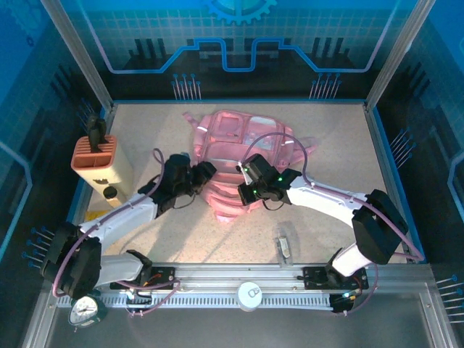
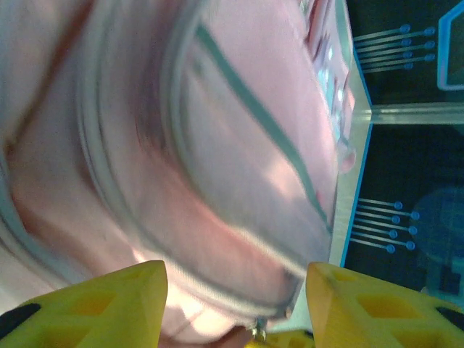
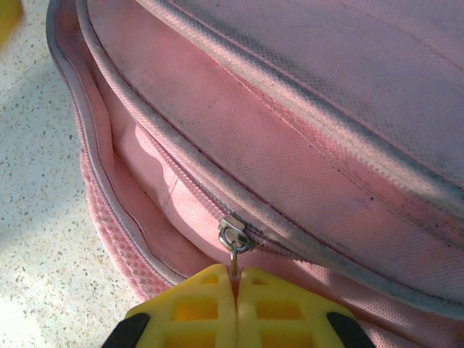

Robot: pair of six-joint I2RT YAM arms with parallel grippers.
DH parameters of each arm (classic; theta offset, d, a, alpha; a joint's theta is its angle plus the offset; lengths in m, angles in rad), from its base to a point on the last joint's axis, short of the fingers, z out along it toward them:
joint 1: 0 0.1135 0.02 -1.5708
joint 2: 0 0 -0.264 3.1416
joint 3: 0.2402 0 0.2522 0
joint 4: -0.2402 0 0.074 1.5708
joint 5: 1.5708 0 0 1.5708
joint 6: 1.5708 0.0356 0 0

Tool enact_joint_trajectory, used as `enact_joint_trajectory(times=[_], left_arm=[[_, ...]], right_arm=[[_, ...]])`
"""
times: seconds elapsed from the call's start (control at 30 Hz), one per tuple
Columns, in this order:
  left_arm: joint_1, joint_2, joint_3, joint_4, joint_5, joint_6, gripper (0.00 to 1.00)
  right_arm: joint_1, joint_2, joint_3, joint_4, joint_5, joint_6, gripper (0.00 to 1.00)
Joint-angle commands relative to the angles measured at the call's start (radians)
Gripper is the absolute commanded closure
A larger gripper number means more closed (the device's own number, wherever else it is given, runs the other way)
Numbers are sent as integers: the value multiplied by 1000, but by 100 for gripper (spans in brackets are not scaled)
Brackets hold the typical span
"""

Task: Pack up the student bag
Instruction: Zip the student bag at the center of the table.

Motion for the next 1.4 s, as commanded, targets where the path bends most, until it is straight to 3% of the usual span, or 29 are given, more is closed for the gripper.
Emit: enact_joint_trajectory(times=[0.0, 0.33, 0.57, 0.67, 0.77, 0.9, 1.1, 1.27, 1.37], left_arm=[[-77, 9, -39, 84, -134, -151, 46], [-204, 194, 4, 189, -216, -283, 50], [-216, 284, 53, 177, -275, -328, 58], [-217, 332, 69, 195, -281, -350, 66], [-213, 357, 75, 225, -300, -346, 80], [-184, 328, 88, 179, -314, -290, 100], [-69, 187, 92, -9, -311, -114, 100], [59, 131, 80, -83, -201, 21, 100], [97, 121, 75, -96, -184, 68, 100]], right_arm=[[11, -12, -25, 11, -9, 7, 100], [10, -25, -50, 14, -1, -4, 100], [10, -15, -55, 29, -11, -21, 100], [10, -4, -45, 25, -14, -24, 100], [11, 2, -36, 4, 16, -34, 100], [10, -5, -9, -84, 104, -49, 100], [-27, -51, -26, -168, 182, -98, 100], [-157, -80, -69, -167, 103, -69, 100], [-166, -96, -68, -151, 103, -76, 100]])
